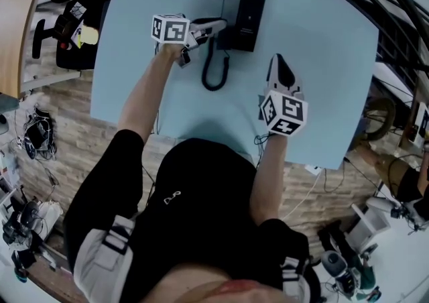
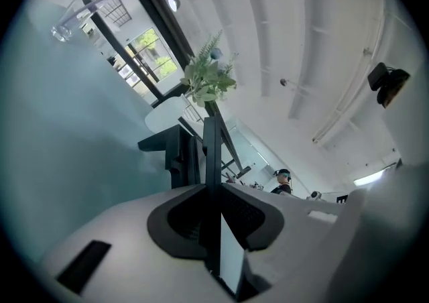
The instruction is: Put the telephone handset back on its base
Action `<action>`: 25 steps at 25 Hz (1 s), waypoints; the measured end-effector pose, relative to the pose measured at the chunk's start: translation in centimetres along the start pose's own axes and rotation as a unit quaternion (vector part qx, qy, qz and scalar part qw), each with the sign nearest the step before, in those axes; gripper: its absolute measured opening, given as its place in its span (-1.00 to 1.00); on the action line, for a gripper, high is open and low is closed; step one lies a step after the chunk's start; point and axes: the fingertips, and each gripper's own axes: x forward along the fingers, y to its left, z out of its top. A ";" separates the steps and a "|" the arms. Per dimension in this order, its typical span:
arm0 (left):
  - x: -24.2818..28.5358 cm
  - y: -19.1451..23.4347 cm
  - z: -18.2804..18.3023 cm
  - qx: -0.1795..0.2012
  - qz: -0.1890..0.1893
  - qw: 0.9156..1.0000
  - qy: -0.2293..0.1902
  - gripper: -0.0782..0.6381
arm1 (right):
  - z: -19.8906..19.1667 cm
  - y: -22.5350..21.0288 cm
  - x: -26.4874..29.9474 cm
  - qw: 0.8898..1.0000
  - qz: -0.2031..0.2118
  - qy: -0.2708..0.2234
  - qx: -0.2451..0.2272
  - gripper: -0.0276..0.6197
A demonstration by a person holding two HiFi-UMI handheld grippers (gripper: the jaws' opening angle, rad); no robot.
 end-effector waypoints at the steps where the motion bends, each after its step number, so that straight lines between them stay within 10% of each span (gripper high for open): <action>1: 0.2 0.1 0.1 -0.004 -0.004 1.000 0.006 -0.60 | -0.1 -0.1 0.0 1.000 0.000 0.002 0.000 -0.95; 15: 2.1 1.6 0.2 -0.023 -0.024 0.998 0.051 -0.60 | -0.8 -0.8 0.7 1.000 -0.006 0.013 0.001 -0.95; 25: 2.1 2.8 -0.6 -0.037 0.033 0.994 0.096 -0.56 | -0.5 -0.2 1.0 1.000 -0.002 0.011 0.000 -0.95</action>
